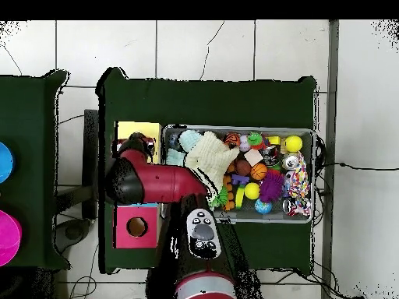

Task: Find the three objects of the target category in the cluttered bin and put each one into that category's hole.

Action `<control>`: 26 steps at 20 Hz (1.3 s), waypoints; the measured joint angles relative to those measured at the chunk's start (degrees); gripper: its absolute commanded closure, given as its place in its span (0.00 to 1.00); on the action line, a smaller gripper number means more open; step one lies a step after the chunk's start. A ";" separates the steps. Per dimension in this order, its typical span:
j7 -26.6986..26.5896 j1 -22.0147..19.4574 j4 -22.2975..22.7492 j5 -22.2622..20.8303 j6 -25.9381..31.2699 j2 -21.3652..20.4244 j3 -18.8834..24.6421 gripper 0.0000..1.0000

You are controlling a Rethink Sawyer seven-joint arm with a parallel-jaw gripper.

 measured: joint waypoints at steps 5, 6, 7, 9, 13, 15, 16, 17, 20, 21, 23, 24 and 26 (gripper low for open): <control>0.00 -1.21 0.41 0.01 0.78 -4.09 0.44 1.00; 0.00 -1.69 0.51 0.02 1.66 -5.93 0.41 1.00; 0.00 -1.79 0.51 0.01 1.97 -6.38 0.42 1.00; 0.00 -1.96 0.52 0.01 2.61 -7.30 0.41 1.00; 0.00 -1.97 0.55 -0.01 4.34 -9.35 0.40 1.00; 0.00 -1.97 0.56 -0.05 5.11 -9.92 0.30 1.00; 0.00 -1.97 0.56 -0.07 5.51 -10.21 0.22 1.00; 0.00 -1.99 0.56 -0.11 6.42 -10.89 0.01 1.00; 0.00 -2.43 0.75 -0.47 8.17 -12.18 -0.22 1.00; 0.00 -2.63 0.81 -0.61 8.40 -12.41 -0.20 1.00; 0.00 -3.55 1.18 -1.17 8.98 -13.20 -0.19 1.00; 0.00 -3.93 1.38 -1.34 9.05 -13.44 -0.20 1.00; 0.00 -5.45 2.11 -1.92 9.12 -14.19 -0.16 1.00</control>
